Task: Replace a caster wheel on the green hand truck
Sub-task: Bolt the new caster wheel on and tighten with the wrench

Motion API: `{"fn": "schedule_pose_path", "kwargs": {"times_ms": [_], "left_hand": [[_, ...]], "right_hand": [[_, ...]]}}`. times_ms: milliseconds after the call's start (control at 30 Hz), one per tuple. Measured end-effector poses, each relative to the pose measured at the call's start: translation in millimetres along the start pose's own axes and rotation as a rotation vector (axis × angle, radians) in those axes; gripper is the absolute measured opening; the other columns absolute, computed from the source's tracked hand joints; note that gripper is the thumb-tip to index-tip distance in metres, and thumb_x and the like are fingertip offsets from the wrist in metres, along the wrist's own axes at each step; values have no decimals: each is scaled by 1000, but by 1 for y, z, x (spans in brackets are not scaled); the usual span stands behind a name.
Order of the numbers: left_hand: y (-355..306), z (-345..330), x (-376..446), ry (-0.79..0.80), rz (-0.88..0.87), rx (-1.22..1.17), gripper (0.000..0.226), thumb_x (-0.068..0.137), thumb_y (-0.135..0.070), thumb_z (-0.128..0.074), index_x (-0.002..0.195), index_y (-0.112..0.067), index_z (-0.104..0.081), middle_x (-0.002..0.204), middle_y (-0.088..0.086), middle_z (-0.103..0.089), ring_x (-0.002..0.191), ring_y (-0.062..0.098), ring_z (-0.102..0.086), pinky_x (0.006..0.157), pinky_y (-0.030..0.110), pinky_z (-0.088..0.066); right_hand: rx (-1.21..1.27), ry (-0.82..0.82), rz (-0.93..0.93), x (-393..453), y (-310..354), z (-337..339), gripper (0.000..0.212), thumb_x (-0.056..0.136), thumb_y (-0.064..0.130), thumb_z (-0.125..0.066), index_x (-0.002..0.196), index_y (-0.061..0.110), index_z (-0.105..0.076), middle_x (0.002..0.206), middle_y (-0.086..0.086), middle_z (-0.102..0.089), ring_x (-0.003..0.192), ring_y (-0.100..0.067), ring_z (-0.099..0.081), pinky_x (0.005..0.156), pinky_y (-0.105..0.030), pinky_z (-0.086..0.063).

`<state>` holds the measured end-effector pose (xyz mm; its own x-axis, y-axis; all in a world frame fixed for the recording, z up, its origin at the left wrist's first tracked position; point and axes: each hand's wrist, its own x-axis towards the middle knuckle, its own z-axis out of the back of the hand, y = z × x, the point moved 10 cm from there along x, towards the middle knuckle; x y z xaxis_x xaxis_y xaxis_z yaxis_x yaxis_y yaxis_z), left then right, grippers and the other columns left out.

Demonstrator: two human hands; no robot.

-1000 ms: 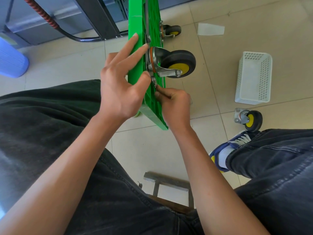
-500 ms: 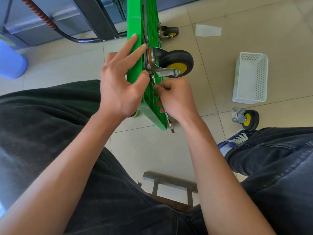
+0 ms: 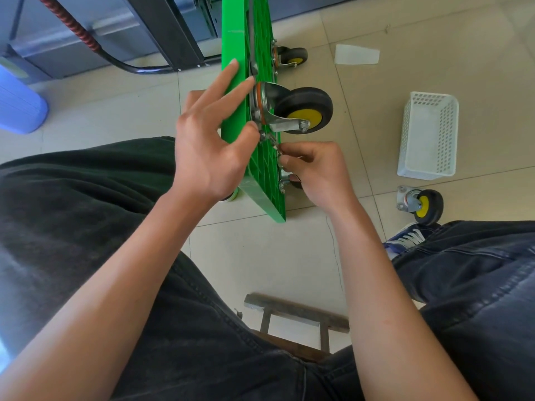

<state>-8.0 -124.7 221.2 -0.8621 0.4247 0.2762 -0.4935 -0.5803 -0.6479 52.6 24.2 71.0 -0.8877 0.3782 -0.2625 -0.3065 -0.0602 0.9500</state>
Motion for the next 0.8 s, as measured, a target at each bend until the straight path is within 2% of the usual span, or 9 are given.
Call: {"fn": "schedule_pose_path", "kwargs": {"times_ms": [100,267,400,467,633,800], "left_hand": [[1,-1,0,5,9,-2,55,85,-25,-55,139,-21,-62,154,-4,-48,127,16,-50,99,25,-44],[1,0,0,8,12,-3,55,85,-25,-55,139,-21,-61,154,-5,-47,127,15,-49,98,20,-42],[0,0,0,10,9,-3,55,85,-26,-55,140,-21,-61,154,-5,-47,126,15,-50,98,24,-45],[0,-1,0,9,9,-5,55,85,-26,-55,140,-21,-61,154,-4,-47,125,15,-50,97,24,-45],[0,1,-1,5,27,-6,55,85,-26,-54,140,-23,-61,154,-6,-47,123,13,-49,91,14,-42],[0,0,-2,27,25,-1,56,85,-27,-53,141,-23,-60,155,-7,-45,122,13,-48,88,11,-40]], "right_hand": [[9,-39,48,0,0,-5,21,92,15,-74,111,23,-80,102,14,-78,99,-7,-73,94,-45,-58],[55,-97,93,-1,-3,-11,26,90,13,-73,115,14,-78,106,5,-79,100,-13,-74,94,-47,-58],[49,-122,120,-2,-2,-13,26,91,3,-72,117,7,-76,106,1,-77,100,-11,-72,96,-41,-57],[75,-114,106,-1,-4,-16,26,91,3,-71,117,6,-76,107,-1,-78,101,-13,-73,97,-43,-57],[141,-86,67,1,-8,-22,28,92,2,-71,118,7,-75,107,1,-78,102,-16,-74,97,-46,-58],[179,-99,60,0,-7,-26,27,92,4,-71,119,5,-75,111,-4,-78,105,-20,-73,98,-48,-57]]}}
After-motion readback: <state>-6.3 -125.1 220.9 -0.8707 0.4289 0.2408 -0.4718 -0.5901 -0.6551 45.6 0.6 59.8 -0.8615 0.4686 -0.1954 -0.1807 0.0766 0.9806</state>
